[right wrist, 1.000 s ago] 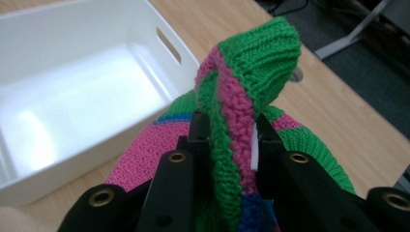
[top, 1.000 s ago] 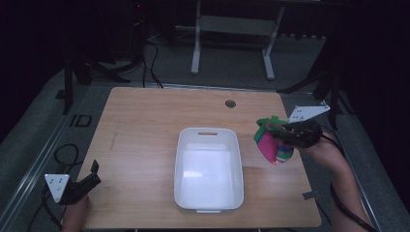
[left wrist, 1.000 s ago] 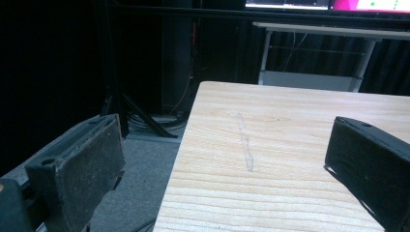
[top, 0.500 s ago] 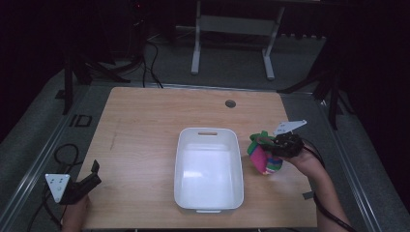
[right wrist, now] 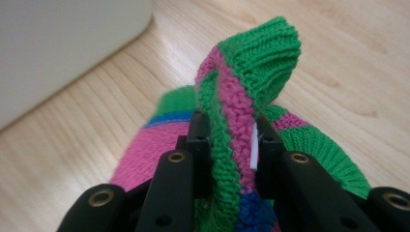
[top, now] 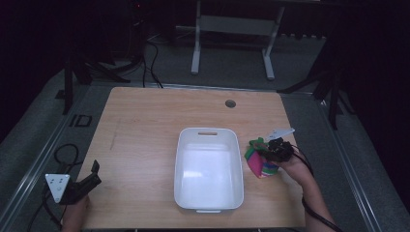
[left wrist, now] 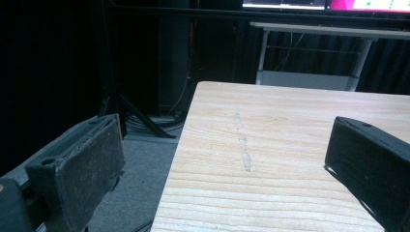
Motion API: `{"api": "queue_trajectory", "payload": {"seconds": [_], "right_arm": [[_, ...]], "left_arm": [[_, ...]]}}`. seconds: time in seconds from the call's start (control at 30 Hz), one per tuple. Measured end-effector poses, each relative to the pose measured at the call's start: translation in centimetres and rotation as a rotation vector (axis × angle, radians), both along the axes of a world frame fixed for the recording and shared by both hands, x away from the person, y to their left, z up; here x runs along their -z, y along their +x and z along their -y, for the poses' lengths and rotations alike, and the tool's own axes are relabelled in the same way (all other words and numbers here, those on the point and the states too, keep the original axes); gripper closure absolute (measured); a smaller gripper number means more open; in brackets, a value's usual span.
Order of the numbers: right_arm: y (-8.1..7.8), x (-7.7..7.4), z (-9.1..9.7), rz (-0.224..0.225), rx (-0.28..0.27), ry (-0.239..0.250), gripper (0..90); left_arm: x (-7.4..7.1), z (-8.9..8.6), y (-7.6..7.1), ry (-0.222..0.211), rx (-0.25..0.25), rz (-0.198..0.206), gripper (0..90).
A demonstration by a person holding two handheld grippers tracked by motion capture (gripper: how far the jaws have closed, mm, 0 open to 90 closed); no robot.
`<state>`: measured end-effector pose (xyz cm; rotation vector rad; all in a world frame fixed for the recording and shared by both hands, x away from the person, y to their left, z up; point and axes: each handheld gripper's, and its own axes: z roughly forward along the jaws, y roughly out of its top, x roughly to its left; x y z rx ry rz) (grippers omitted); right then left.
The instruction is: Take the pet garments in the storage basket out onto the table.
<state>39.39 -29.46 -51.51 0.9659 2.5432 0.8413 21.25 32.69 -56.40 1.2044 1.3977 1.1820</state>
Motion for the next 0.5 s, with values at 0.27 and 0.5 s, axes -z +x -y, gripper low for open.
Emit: {"api": "queue_trajectory", "payload": {"seconds": [0.27, 0.5], "right_arm": [[0.2, 2.1, -1.4, -0.027, 0.002, -0.052, 74.4], [0.0, 0.8, -1.6, -0.065, -0.029, -0.053, 46.0]], "left_arm": [[0.0, 0.0, 0.0, 0.000, 0.003, -0.001, 0.9], [0.0, 0.0, 0.0, -0.002, 0.002, -0.001, 0.9]]}}
